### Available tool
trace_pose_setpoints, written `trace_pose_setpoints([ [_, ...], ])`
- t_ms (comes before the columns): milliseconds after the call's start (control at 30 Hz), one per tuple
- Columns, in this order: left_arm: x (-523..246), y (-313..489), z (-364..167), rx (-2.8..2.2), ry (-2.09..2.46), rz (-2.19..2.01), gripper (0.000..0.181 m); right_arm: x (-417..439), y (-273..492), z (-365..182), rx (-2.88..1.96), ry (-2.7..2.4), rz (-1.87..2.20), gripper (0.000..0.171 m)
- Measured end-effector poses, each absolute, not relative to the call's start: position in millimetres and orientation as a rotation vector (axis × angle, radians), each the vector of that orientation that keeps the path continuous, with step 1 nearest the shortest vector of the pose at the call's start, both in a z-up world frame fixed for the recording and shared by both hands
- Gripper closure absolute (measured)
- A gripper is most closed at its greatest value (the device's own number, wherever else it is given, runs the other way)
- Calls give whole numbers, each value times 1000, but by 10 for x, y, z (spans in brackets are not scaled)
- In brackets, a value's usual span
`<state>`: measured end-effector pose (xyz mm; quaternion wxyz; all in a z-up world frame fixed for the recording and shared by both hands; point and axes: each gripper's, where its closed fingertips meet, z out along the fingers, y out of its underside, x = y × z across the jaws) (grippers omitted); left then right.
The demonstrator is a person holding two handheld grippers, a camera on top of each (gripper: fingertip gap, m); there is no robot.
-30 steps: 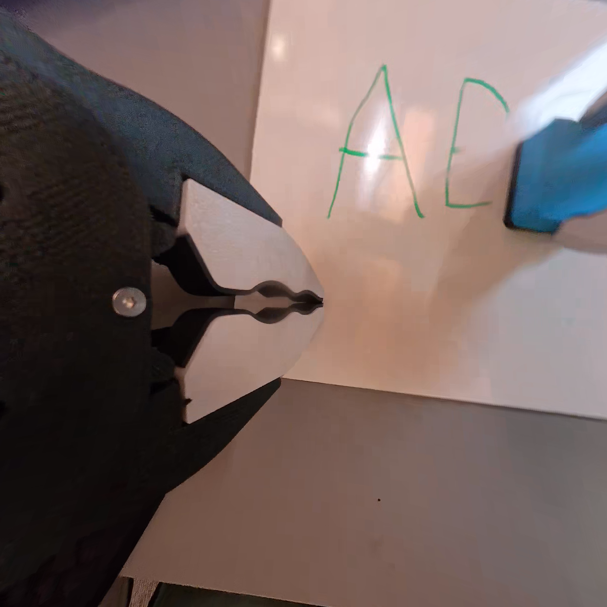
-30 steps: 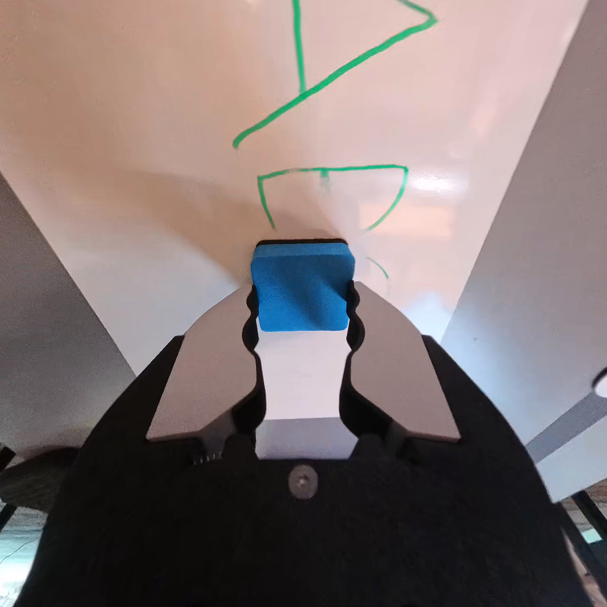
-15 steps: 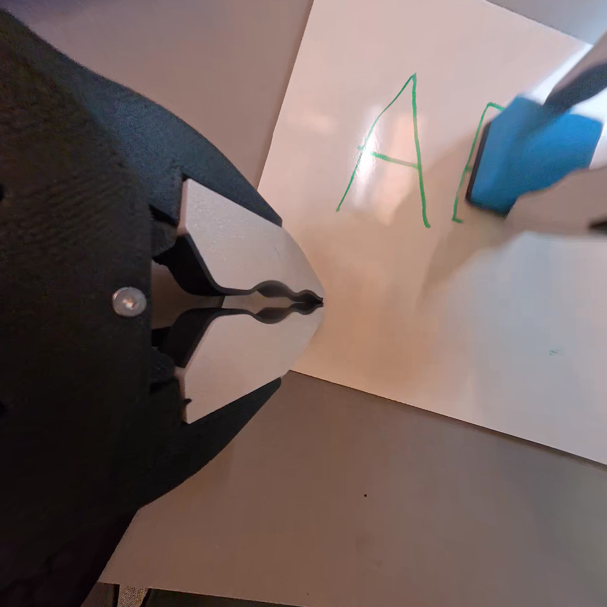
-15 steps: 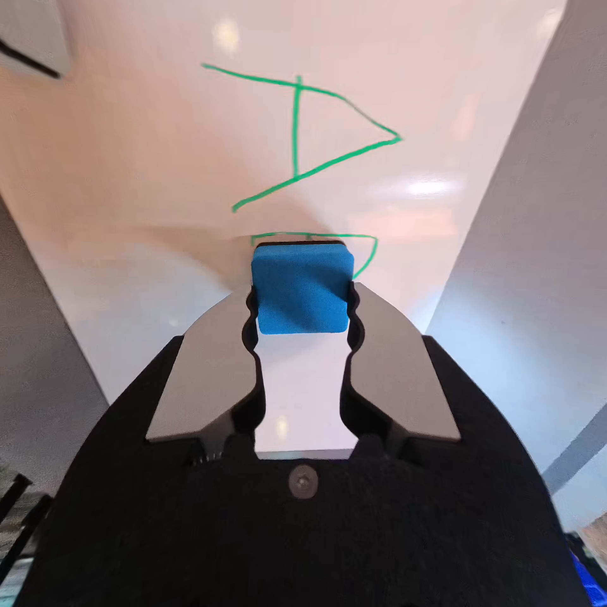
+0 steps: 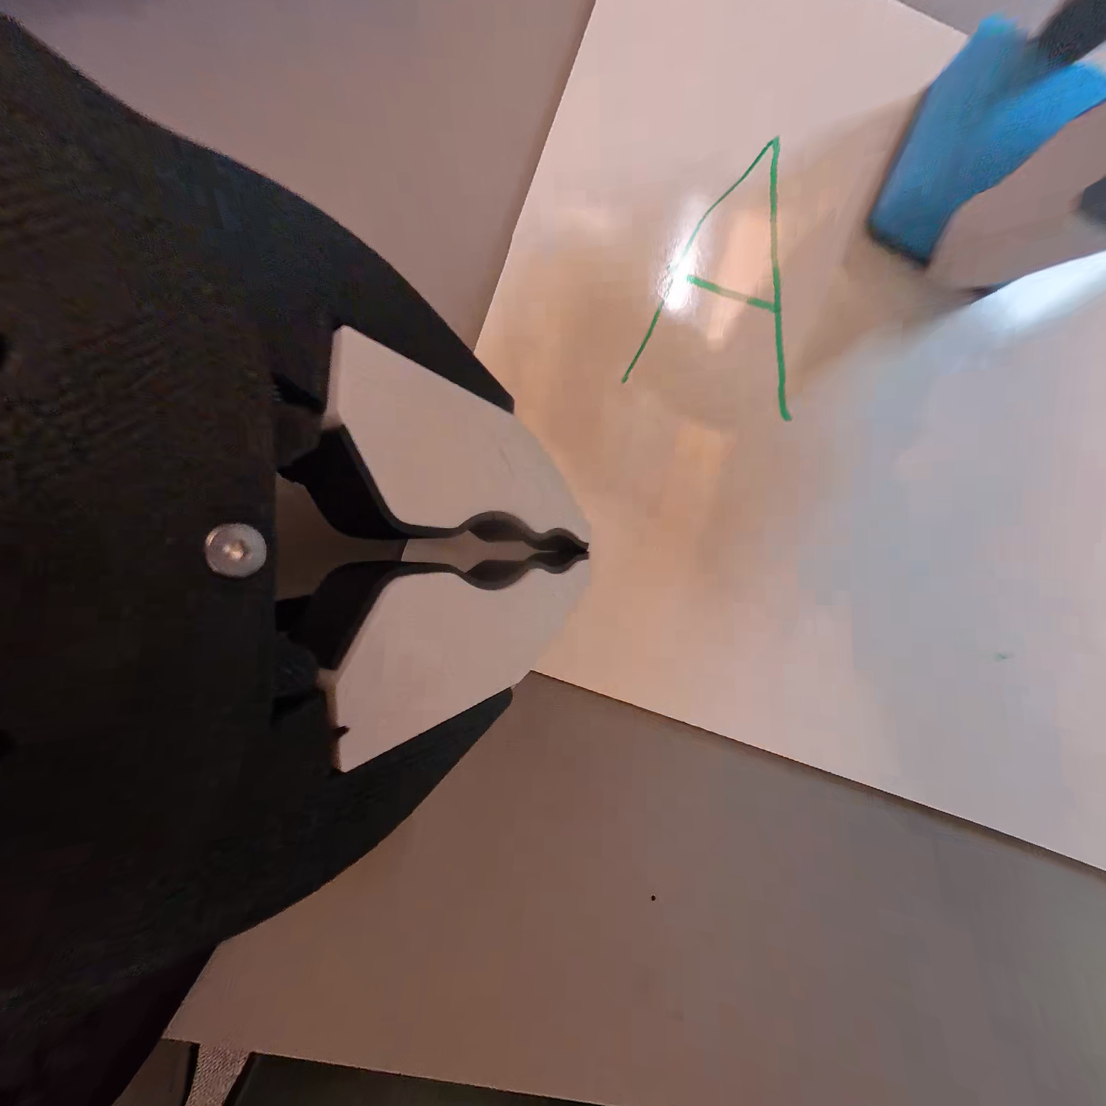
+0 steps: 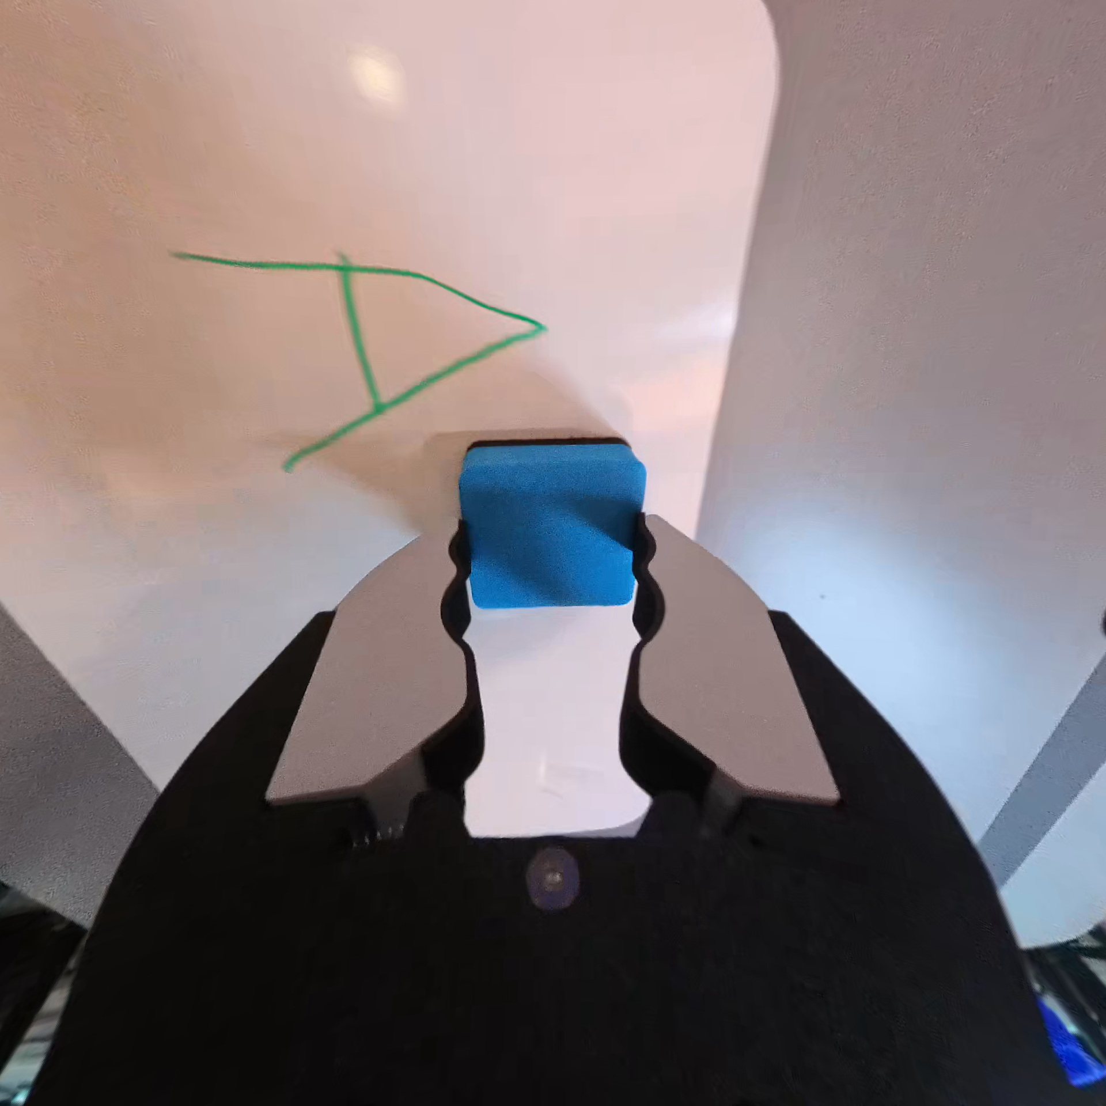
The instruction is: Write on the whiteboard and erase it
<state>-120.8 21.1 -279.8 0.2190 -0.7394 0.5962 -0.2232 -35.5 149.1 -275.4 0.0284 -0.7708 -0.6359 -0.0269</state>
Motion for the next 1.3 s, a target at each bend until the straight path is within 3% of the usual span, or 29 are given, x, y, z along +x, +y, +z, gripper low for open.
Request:
trace_pose_setpoints([
  [133, -1207, 202, -2798, -2048, 1650, -618, 181, 55, 1323, -2754, -2455, -1964, -87, 118],
  [267, -1201, 199, -2798, -2051, 1650, -627, 181, -284, 845, -2754, -2300, -2112, -27, 118],
  [367, -1200, 200, -2798, -2057, 1635, -622, 181, -568, 1245, -2760, -2311, -2028, -36, 118],
  [500, -1201, 200, -2799, -2057, 1620, -584, 181, -281, 1651, -2757, -2464, -1914, -102, 118],
  [667, -1199, 197, -2799, -2057, 1628, -605, 181, -466, 786, -2753, -2261, -2201, -9, 118],
  [833, -1192, 195, -2799, -2057, 1617, -581, 181, -804, 1440, -2763, -2290, -1984, 16, 118],
  [933, -1194, 191, -2799, -2059, 1614, -581, 181, -690, 1390, -2763, -2312, -1972, 34, 118],
  [1100, -1195, 192, -2799, -2062, 1618, -599, 181, -45, 465, -2757, -2247, -2179, -60, 118],
  [1300, -1191, 191, -2798, -2064, 1616, -591, 181, 630, 250, -2756, -2423, -1942, -82, 118],
])
